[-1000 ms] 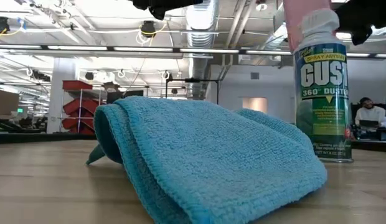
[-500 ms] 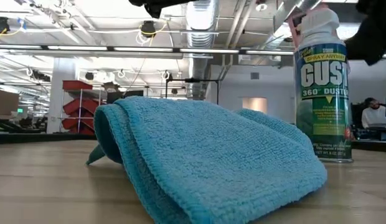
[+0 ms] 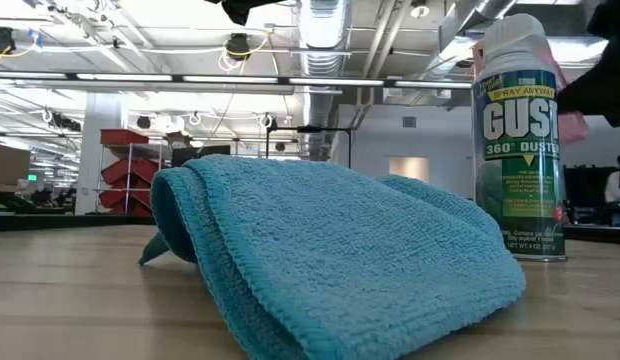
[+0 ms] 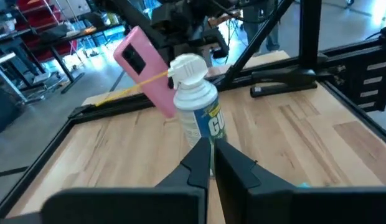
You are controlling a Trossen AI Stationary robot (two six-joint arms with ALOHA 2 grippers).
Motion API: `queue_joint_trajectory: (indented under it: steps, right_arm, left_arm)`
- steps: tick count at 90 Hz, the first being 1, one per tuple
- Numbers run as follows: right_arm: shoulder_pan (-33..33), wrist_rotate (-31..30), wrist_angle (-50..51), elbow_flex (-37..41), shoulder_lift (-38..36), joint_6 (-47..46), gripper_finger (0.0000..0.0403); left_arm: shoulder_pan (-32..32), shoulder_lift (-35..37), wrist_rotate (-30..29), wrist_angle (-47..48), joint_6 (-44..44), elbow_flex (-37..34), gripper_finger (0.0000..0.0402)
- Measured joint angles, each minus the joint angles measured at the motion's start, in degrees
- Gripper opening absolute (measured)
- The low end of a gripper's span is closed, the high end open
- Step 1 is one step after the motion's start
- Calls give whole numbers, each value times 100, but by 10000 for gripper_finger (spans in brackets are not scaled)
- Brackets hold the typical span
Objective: Apply microfiber cloth
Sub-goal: Spray the back of the cellphone with the spray bottle
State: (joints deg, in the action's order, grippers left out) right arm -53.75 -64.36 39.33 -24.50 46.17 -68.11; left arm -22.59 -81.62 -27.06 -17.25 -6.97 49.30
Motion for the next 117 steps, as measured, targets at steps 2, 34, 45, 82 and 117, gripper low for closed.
queue_joint_trajectory:
  steps: [2, 34, 45, 82, 117]
  right_arm:
    - [-37, 0, 127, -12, 44, -161, 10]
    - [-791, 146, 1234, -297, 754, -2197, 10]
    - [-819, 173, 1110, -469, 1212, -2493, 10]
    - [-561, 308, 61, -1100, 2509, -2678, 10]
    - [471, 241, -1998, -1234, 2746, -430, 10]
  left_arm:
    - [-11, 0, -35, 23, 31, 0, 0]
    - [-102, 0, -329, 80, 186, 0, 0]
    - [-102, 0, -339, 71, 188, 0, 0]
    - [-107, 0, -430, -51, 296, 2, 0]
    - [-130, 0, -429, -79, 420, 2, 0]
